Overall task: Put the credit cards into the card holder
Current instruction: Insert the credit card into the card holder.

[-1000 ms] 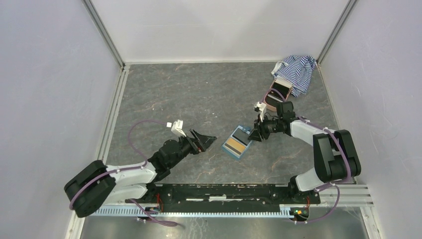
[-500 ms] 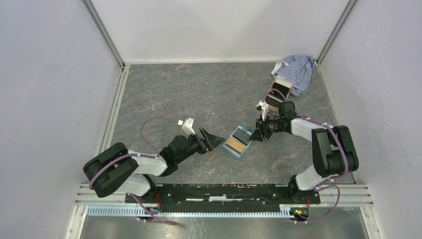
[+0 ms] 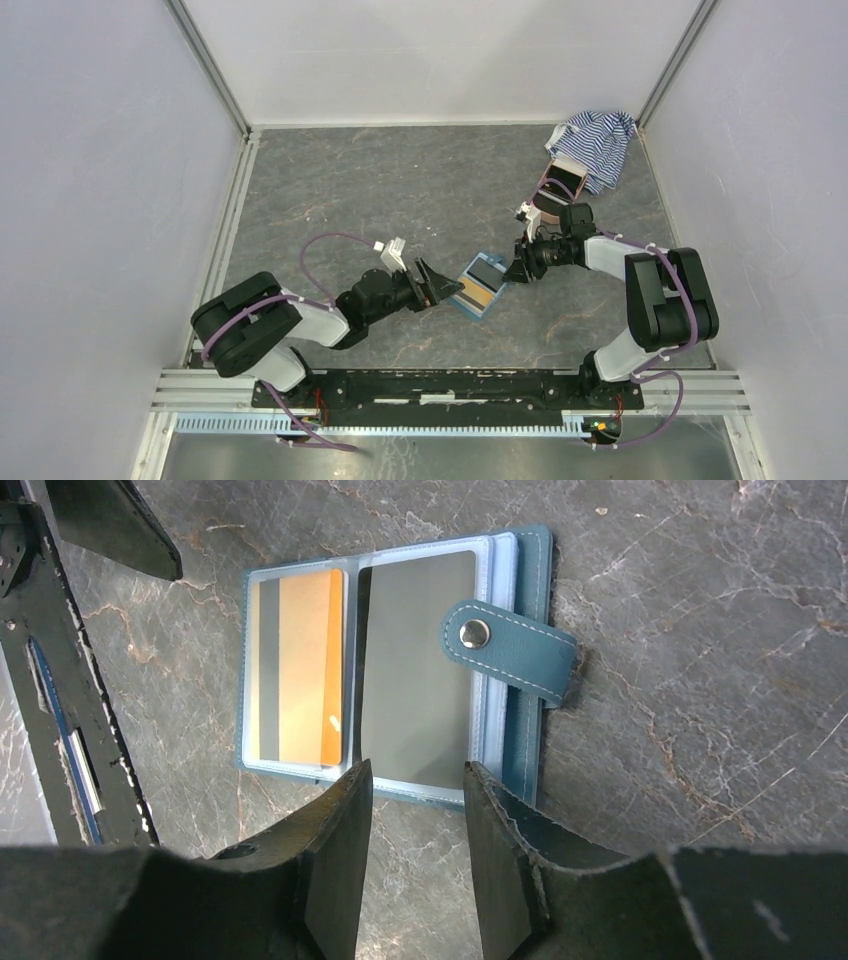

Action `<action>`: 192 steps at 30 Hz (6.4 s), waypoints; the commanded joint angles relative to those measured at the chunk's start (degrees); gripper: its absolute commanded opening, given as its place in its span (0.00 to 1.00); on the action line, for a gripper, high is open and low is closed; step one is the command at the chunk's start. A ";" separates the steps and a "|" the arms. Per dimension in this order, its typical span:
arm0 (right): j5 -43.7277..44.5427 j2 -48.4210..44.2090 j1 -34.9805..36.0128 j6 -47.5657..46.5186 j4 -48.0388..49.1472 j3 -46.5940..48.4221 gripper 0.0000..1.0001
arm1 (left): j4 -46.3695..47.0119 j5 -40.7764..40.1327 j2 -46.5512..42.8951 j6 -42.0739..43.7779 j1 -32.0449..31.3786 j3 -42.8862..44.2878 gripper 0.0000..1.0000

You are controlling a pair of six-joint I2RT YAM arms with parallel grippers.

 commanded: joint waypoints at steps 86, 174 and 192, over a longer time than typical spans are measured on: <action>0.24 -1.35 0.38 3.05 1.88 0.35 0.49 | -26.14 0.71 1.48 2.77 -1.28 19.19 0.88; -1.27 -1.63 -0.10 0.63 -1.60 1.34 0.48 | -24.49 3.96 22.30 -0.28 2.93 26.16 0.56; -2.95 2.72 -0.05 1.95 -2.12 1.69 0.48 | -24.04 4.54 22.49 -0.28 3.02 26.16 0.56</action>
